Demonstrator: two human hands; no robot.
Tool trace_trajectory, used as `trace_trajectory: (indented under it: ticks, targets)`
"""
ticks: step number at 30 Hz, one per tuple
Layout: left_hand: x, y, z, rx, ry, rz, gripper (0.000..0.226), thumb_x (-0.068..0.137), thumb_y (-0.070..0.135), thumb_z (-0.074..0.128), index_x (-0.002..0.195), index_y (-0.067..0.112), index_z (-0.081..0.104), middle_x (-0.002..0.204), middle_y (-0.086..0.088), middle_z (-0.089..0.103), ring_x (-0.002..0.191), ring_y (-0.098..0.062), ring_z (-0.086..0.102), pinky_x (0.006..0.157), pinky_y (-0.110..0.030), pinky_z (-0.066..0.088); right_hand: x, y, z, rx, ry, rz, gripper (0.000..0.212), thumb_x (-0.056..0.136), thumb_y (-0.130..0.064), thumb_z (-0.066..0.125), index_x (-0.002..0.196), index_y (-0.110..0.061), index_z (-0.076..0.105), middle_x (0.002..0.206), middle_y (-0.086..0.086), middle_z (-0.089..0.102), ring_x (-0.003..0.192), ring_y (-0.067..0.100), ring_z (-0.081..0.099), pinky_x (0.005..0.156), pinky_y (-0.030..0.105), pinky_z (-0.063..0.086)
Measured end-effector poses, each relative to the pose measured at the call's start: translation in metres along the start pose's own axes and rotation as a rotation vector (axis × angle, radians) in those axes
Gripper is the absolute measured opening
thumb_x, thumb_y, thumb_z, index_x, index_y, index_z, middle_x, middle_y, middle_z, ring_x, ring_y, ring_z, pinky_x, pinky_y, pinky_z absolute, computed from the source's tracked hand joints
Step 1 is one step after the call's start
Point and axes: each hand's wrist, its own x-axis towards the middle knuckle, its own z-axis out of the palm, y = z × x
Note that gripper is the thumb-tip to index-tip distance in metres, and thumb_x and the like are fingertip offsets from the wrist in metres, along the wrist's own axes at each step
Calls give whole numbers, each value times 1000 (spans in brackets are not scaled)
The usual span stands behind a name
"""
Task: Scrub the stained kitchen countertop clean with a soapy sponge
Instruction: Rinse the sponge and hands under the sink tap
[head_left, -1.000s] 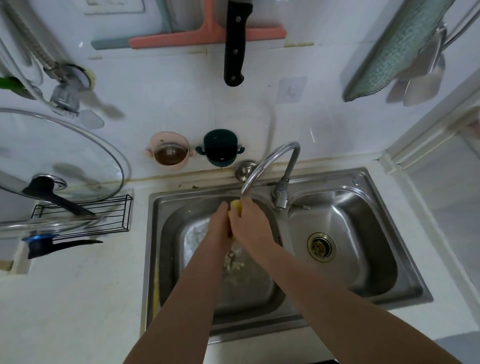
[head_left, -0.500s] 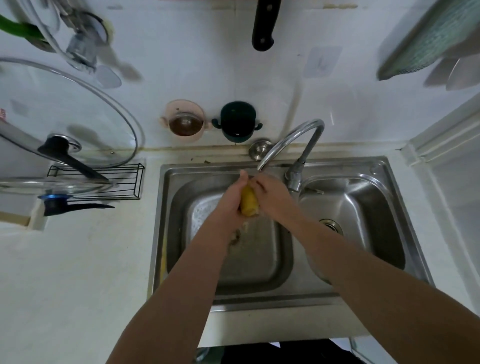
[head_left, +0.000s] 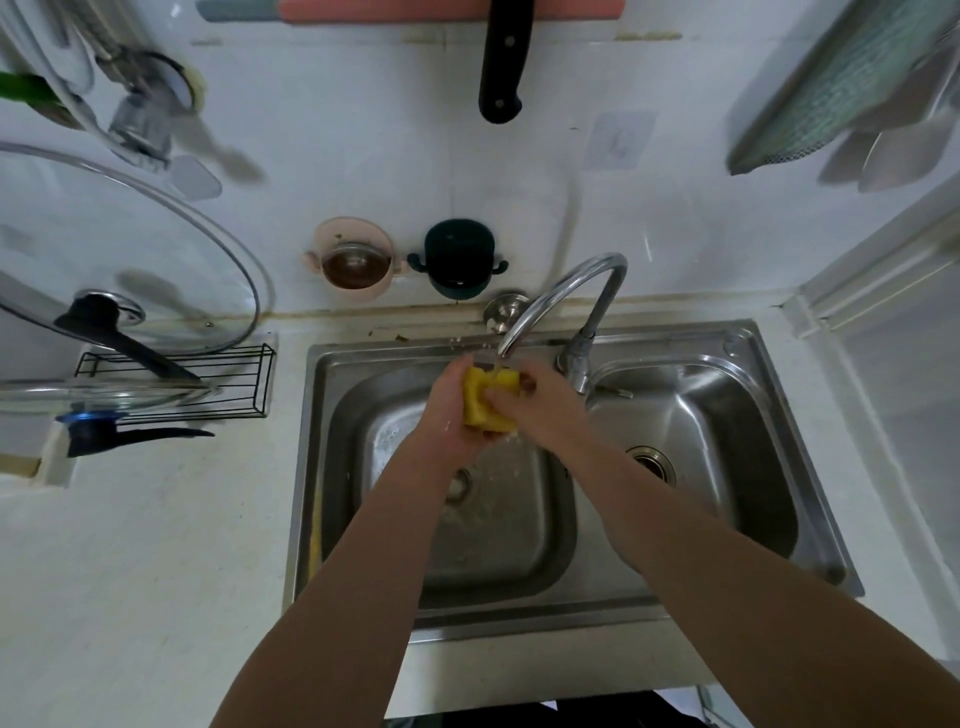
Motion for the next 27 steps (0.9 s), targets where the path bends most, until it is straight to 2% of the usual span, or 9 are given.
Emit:
trace_trajectory:
  ticks: [2, 4, 7, 10, 13, 16, 21, 24, 27]
  targets:
    - [2, -3, -6, -55, -7, -36, 66, 88, 51, 62, 139, 9, 59, 127, -24, 69, 120, -42, 65, 100, -60, 52, 3, 5, -4, 112, -34, 43, 40, 84, -46, 71, 116, -25, 62, 109, -3, 64, 100, 17, 63, 87, 42, 56]
    - [0, -5, -9, -131, -50, -44, 64, 89, 43, 60, 140, 4, 56, 132, -27, 65, 124, -44, 62, 104, -64, 47, 3, 8, -9, 228, -73, 77, 33, 84, -43, 74, 108, -24, 62, 106, -2, 65, 98, 17, 65, 85, 45, 59]
    - [-5, -7, -7, -168, -162, -26, 63, 85, 29, 57, 140, -1, 52, 134, -26, 63, 125, -41, 60, 105, -64, 47, 3, 6, -14, 31, -20, 7, 28, 84, -46, 74, 87, -24, 58, 90, -4, 62, 82, 11, 59, 68, 28, 51]
    - [-12, -8, 5, -83, -268, 9, 60, 89, 23, 48, 142, -4, 50, 135, -28, 61, 122, -41, 61, 100, -59, 52, 6, -1, -13, -119, 93, 13, 33, 84, -45, 72, 71, -25, 48, 73, -7, 54, 68, 10, 52, 54, 23, 36]
    - [-13, -6, 11, -53, -282, 52, 53, 88, 24, 52, 130, -7, 54, 129, -30, 59, 117, -40, 60, 99, -54, 51, 7, -10, -7, -141, 113, 51, 27, 88, -40, 67, 89, -21, 49, 83, -6, 54, 72, 11, 53, 54, 24, 35]
    - [-11, -4, 10, -35, -229, 59, 54, 89, 33, 60, 132, 0, 59, 125, -24, 59, 115, -35, 59, 97, -48, 50, 4, -14, -3, -141, 107, -11, 27, 88, -37, 68, 101, -18, 54, 92, -2, 60, 81, 14, 59, 65, 28, 49]
    - [-18, 1, 1, -140, -201, 23, 52, 98, 44, 59, 129, 2, 64, 124, -21, 69, 102, -35, 71, 91, -49, 57, 1, -8, -18, 14, 159, -118, 9, 90, -27, 66, 98, -25, 68, 90, -15, 66, 84, -2, 61, 77, 20, 52]
    - [-17, -1, -5, -301, -314, -21, 68, 98, 52, 55, 143, 1, 54, 140, -28, 60, 123, -43, 63, 98, -59, 53, 0, 11, -35, 56, 280, -48, 8, 93, -21, 63, 98, -21, 69, 86, -14, 66, 78, 0, 62, 70, 18, 49]
    - [-11, -2, -2, -357, -375, -42, 84, 88, 57, 61, 154, 9, 45, 149, -28, 51, 133, -48, 54, 101, -68, 47, -2, 32, -40, 41, 236, 19, 5, 92, -21, 65, 95, -22, 68, 85, -11, 66, 77, 0, 61, 64, 17, 41]
